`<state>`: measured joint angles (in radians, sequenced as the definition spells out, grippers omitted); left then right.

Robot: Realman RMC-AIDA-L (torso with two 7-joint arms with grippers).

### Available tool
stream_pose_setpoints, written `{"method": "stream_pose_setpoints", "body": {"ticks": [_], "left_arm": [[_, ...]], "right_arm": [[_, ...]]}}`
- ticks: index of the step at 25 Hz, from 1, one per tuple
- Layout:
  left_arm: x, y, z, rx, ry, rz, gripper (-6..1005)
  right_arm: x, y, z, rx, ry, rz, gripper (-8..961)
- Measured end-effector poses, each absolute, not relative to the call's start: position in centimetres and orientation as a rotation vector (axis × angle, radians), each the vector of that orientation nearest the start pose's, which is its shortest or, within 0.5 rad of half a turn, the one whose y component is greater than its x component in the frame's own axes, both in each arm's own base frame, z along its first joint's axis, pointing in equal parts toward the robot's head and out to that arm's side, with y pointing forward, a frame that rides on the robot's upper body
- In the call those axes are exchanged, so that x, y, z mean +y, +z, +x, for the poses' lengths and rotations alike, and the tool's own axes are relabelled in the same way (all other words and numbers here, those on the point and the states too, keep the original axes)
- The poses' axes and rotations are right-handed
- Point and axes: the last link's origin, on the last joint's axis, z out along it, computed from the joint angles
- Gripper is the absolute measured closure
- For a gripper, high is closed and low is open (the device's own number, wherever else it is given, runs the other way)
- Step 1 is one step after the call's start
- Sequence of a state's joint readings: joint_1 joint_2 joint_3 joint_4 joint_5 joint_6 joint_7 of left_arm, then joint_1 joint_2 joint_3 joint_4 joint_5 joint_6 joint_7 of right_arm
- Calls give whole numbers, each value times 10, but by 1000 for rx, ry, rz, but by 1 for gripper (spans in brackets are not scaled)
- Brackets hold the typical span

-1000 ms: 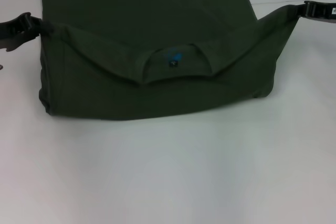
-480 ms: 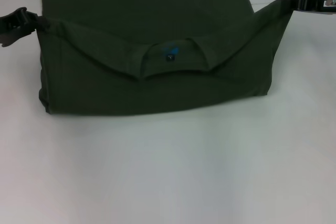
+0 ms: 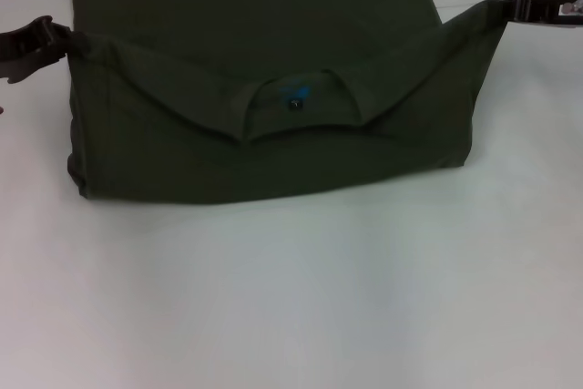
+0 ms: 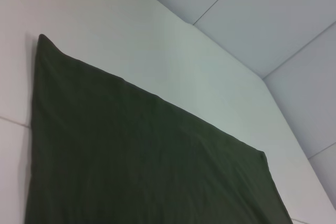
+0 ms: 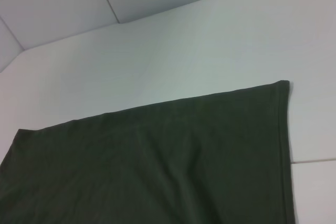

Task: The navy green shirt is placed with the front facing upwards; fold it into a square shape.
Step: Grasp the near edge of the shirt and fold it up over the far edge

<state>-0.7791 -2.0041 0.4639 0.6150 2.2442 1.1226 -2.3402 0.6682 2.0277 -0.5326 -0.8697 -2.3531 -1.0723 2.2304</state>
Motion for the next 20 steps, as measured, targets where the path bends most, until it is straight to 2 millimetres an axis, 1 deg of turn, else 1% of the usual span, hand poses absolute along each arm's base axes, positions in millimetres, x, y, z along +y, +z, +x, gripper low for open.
{"method": "stream_pose_setpoints", "body": {"ticks": [10, 20], "left_arm": [[442, 56, -254, -1615, -729, -1962, 958], [442, 56, -253, -1613, -725, -1966, 946]], "right_arm": [[433, 102, 282, 1256, 448, -1948, 918], [439, 99, 275, 1222, 427, -1966, 917]]}}
